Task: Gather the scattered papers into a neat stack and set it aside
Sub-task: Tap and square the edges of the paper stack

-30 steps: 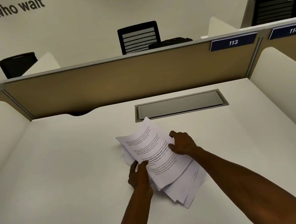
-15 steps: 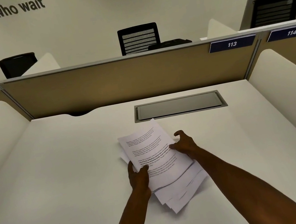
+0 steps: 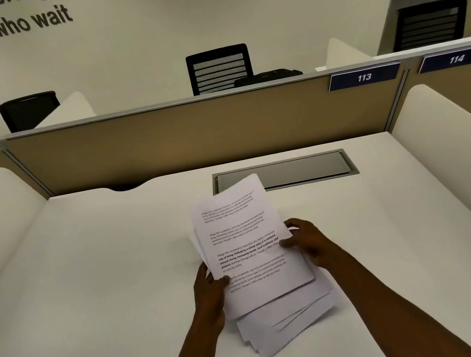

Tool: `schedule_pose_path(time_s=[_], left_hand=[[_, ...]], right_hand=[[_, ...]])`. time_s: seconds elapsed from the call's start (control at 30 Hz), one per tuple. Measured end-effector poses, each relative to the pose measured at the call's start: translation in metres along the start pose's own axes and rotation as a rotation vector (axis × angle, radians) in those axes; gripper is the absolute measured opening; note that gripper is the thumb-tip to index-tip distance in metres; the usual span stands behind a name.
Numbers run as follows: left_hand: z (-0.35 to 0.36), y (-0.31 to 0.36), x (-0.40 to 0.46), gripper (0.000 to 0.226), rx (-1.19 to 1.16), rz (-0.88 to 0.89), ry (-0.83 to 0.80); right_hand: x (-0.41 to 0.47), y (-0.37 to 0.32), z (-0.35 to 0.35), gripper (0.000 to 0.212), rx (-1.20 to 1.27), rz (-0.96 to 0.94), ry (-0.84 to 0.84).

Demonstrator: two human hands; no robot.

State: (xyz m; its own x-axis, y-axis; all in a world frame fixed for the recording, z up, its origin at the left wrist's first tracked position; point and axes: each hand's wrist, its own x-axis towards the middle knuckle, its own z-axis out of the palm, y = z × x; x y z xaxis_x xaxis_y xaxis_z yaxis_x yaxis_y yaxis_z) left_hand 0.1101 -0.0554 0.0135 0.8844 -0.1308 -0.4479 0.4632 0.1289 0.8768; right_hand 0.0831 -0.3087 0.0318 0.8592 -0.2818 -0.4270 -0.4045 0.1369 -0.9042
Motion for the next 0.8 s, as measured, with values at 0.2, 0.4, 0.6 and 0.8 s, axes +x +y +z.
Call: schedule_pose_path(time_s=[0.2, 0.4, 0.6, 0.8], left_hand=[[0.013, 0.037, -0.021, 0.053, 0.062, 0.281, -0.034], [0.024, 0.06, -0.03, 0.048, 0.127, 0.434, -0.1], [0.023, 0.046, -0.035, 0.043, 0.199, 0.442, -0.105], [0.027, 0.038, -0.039, 0.04, 0.198, 0.438, -0.078]], right_hand=[[-0.045, -0.013, -0.002, 0.033, 0.093, -0.312, 0.049], [-0.068, -0.022, -0.002, 0.028, 0.076, -0.452, 0.131], [-0.071, 0.001, 0.0, 0.042, 0.102, -0.428, 0.152], [-0.072, 0.007, 0.006, 0.034, 0.124, -0.425, 0.207]])
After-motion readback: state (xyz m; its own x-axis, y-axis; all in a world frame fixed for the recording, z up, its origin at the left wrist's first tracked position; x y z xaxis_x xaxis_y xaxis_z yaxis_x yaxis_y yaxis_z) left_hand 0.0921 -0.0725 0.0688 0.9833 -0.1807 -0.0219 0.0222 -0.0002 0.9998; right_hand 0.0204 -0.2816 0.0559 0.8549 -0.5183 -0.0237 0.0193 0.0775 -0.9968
